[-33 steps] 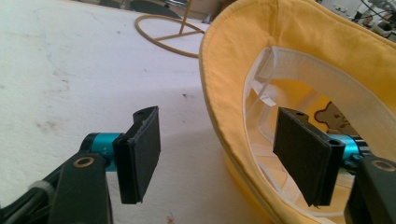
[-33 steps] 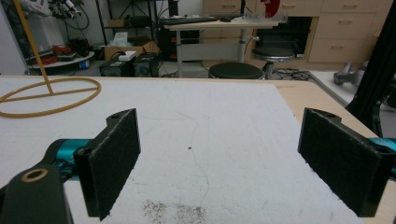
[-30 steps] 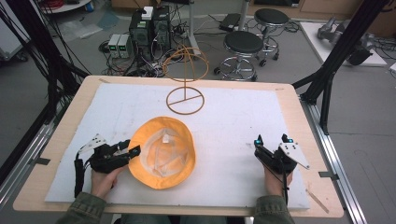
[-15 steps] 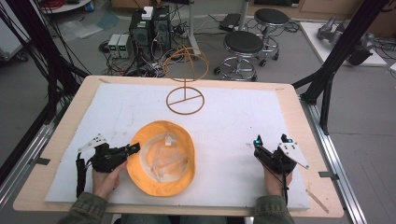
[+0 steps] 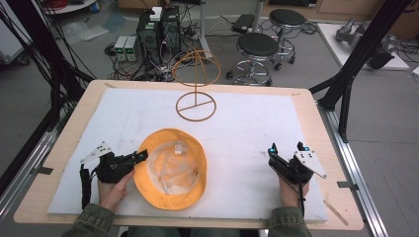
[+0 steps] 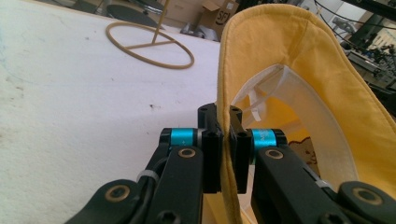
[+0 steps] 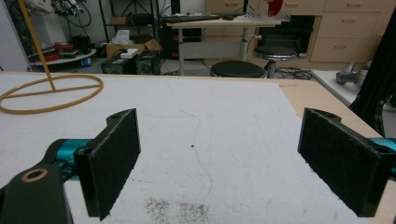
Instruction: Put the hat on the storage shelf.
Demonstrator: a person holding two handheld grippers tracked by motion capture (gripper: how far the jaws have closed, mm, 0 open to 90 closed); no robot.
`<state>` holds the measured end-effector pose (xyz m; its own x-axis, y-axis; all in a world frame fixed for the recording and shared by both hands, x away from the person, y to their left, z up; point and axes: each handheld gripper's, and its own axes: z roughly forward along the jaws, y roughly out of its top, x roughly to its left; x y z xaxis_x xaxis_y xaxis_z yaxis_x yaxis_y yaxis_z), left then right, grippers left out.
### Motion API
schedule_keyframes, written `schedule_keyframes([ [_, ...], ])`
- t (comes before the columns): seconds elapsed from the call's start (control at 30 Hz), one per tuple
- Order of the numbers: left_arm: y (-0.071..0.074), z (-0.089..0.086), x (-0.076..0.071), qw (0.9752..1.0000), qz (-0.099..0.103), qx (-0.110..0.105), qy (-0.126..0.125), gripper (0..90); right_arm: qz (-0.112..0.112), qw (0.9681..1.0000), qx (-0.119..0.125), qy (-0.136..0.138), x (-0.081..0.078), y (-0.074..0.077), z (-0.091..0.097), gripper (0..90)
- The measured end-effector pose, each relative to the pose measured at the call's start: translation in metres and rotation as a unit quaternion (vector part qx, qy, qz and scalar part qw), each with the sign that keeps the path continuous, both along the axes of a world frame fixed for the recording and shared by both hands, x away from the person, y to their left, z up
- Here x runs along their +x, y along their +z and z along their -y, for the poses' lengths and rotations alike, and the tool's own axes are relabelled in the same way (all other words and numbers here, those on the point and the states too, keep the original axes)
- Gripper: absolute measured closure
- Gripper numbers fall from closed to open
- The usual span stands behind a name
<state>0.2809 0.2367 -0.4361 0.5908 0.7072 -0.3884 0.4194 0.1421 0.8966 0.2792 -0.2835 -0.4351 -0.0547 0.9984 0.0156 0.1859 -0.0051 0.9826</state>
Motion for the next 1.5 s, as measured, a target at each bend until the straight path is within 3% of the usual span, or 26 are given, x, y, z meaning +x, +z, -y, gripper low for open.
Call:
schedule_keyframes([
  [0.23, 0.012, 0.002, -0.004, 0.9994, 0.030, 0.014, 0.008, 86.9, 0.002, 1.0000, 0.001, 0.000, 0.000, 0.000, 0.000, 11.9],
  [0.43, 0.021, 0.006, -0.009, 0.9966, 0.069, 0.039, 0.021, 86.9, 0.002, 1.0000, 0.002, 0.002, 0.000, 0.000, 0.000, 12.0],
  [0.83, 0.032, 0.008, -0.011, 0.9932, 0.103, 0.042, 0.034, 86.9, 0.002, 1.0000, 0.004, 0.005, 0.000, 0.000, 0.000, 12.0],
  [1.17, 0.049, 0.007, -0.009, 0.9853, 0.166, 0.027, 0.030, 86.9, 0.003, 1.0000, 0.005, 0.005, 0.000, 0.000, 0.000, 12.0],
  [1.5, 0.066, 0.006, -0.002, 0.9761, 0.209, 0.011, 0.059, 86.8, 0.009, 0.9999, 0.003, 0.005, 0.000, 0.001, -0.001, 12.0],
])
